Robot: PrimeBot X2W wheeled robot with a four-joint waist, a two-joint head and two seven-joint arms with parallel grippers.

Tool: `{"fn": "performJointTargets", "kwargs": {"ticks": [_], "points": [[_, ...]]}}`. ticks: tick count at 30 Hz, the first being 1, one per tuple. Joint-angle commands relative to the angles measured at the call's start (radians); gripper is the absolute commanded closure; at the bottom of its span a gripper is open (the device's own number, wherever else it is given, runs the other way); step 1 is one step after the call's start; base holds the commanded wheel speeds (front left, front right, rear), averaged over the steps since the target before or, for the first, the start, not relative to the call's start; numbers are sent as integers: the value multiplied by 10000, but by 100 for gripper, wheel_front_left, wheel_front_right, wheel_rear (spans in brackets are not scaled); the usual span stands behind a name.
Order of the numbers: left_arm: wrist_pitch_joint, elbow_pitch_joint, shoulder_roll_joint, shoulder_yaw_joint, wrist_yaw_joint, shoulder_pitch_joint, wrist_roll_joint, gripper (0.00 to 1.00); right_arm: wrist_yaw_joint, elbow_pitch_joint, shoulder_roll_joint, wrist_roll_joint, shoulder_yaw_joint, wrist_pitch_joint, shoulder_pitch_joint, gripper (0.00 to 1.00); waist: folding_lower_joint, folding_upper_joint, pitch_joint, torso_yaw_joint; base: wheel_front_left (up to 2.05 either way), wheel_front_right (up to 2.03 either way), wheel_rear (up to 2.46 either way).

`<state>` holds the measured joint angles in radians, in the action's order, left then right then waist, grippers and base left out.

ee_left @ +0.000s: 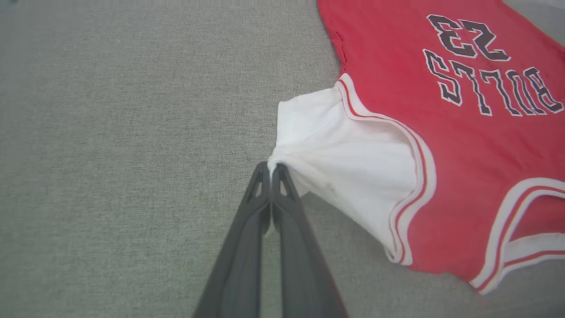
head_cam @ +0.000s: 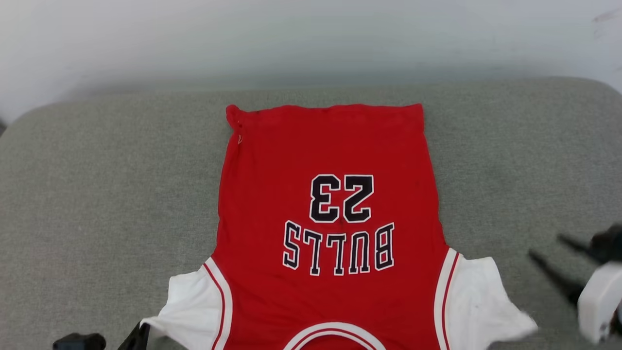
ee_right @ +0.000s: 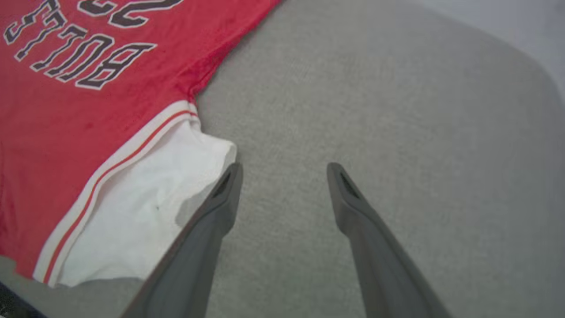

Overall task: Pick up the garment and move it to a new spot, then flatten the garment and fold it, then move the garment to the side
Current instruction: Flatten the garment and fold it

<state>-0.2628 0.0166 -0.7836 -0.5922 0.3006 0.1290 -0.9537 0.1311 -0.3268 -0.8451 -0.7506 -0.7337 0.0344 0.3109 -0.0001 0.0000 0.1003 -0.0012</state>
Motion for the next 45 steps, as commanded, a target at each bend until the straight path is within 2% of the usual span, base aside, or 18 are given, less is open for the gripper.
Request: {"fn": "performJointTargets", "kwargs": {"ticks": [1,7,11,14,18,21,25,30,34,40,42,45], "points": [[-26,78,45,69,27,-174,70,100,-7,111,-76,81,227,-17,246,0,1,0,162,30,0,0,0],[-26,555,254,168,2,-677,566,100,-7,1463,-88,1021,2924,-846,1530,0,1,0,1068,369,0,0,0],[-26,876,412,234,23,-1184,960,100,-7,2078,243,1265,4140,-1976,2931,0,1,0,1870,766,0,0,0],[-26,1032,635,234,-54,-1526,1251,100,-7,2080,550,1607,4502,-3295,4082,0,1,0,2446,1097,0,0,0],[-26,1127,984,184,-161,-1973,1611,100,-6,1540,948,1586,4164,-5590,5695,0,1,0,3055,1530,0,0,0],[-26,1223,1229,269,-193,-2217,1839,100,-10,1123,889,1636,3619,-7238,6890,0,1,0,3501,1810,0,0,0],[-26,1325,1508,344,-324,-2455,2191,100,-7,325,1019,1401,2994,-9188,8090,0,1,0,3999,2189,0,0,0],[-26,1516,1836,419,-446,-2725,2575,100,-7,-437,1149,1025,2748,-11276,9139,0,1,0,4579,2575,0,0,0],[-26,1654,2031,462,-571,-2924,2833,100,-7,-809,1303,999,2759,-12327,9642,0,1,0,5053,2837,0,0,0],[-26,1723,2334,614,-729,-3167,3105,100,-7,-1204,1692,1404,3034,-13149,9942,0,1,0,5674,3120,0,0,0],[-26,1756,2542,660,-811,-3224,3277,100,-6,-1271,1906,1367,3037,-13309,9336,0,1,0,5876,3206,0,0,0],[-26,1706,2672,669,-880,-3259,3374,100,-4,-1262,1780,1354,2835,-13370,8730,0,1,0,5910,3241,0,0,0]]}}
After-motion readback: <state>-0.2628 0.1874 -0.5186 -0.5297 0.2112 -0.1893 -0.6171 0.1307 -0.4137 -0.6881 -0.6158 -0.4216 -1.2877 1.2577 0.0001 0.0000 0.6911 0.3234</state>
